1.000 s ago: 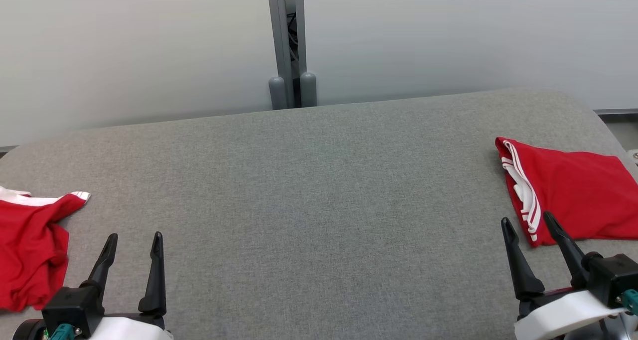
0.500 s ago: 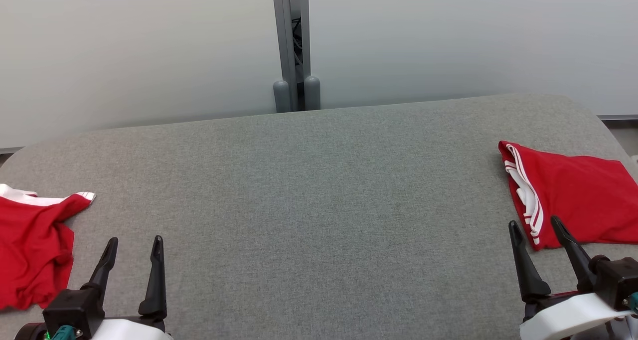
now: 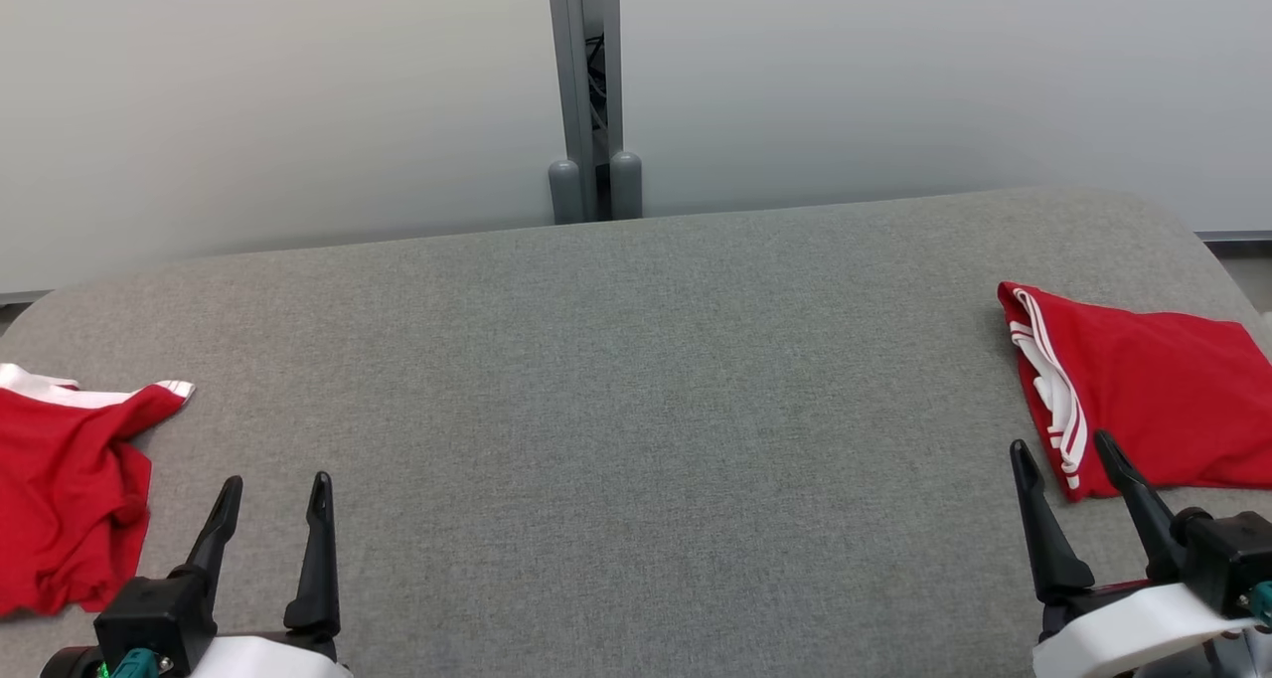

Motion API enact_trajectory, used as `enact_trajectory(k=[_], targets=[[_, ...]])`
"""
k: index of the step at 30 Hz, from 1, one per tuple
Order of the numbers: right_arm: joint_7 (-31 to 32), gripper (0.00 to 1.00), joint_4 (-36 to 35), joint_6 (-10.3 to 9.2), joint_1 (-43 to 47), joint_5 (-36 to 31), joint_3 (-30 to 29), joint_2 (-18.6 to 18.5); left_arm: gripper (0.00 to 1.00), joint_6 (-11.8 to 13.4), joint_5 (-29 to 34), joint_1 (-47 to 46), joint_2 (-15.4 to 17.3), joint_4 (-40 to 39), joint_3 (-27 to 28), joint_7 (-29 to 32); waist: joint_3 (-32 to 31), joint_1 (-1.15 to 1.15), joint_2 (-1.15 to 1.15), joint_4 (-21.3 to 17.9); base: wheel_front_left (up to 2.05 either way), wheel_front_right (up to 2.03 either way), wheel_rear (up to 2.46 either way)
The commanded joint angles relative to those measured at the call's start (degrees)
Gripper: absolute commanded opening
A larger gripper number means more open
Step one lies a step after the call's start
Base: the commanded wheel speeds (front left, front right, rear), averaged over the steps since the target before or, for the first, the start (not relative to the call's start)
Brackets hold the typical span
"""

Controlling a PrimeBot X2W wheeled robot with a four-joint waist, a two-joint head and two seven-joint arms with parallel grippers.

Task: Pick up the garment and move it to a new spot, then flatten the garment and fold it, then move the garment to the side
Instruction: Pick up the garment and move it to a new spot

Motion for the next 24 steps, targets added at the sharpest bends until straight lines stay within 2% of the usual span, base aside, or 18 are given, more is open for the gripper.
enact_trajectory(k=[1,9,13,18,24], targets=[[0.1,1.00,-0.4,-0.02,0.0,0.3,0.0,-0.1,1.00,0.3,-0.3,-0.8,0.2,0.1,0.1,-0.5,0.0,0.00,0.00,0.0,0.00,0.00,0.00],[0.3,1.00,-0.5,-0.02,0.3,0.2,-0.3,-0.1,1.00,0.2,-0.5,-1.3,-0.2,0.3,-0.1,-0.6,0.3,0.00,0.00,0.6,0.00,0.00,0.00],[0.3,1.00,-0.9,-0.02,0.4,0.2,-0.8,-0.1,1.00,-0.2,-1.3,-2.5,-1.0,0.3,0.3,-1.2,0.5,0.00,0.00,2.1,0.00,0.00,0.00],[0.2,1.00,-1.7,-0.02,-0.7,-0.1,0.2,-0.5,1.00,-1.2,-2.3,-4.2,-1.3,0.3,1.6,-2.2,1.3,0.00,0.00,6.4,0.00,0.00,0.00],[0.4,1.00,-2.1,-0.02,-2.1,-0.5,1.1,-0.7,1.00,-2.6,-3.5,-5.6,-1.6,1.0,4.1,-4.1,2.9,0.00,0.00,13.9,0.00,0.00,0.00]])
